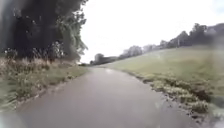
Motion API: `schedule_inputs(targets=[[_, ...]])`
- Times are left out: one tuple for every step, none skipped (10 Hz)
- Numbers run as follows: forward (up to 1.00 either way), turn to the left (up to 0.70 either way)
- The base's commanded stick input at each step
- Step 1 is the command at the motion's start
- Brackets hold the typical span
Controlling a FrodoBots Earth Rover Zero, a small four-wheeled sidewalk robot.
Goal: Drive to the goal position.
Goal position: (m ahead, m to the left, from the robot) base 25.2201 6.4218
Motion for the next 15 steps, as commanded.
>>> schedule_inputs(targets=[[1.0,0.02],[1.0,0.03],[1.0,0.03],[1.0,0.03],[1.0,0.03],[1.0,0.03],[1.0,0.03],[1.0,0.03],[1.0,0.03],[1.0,0.02],[1.0,0.0],[1.0,-0.02],[1.0,-0.03],[1.0,-0.04],[1.0,-0.04]])
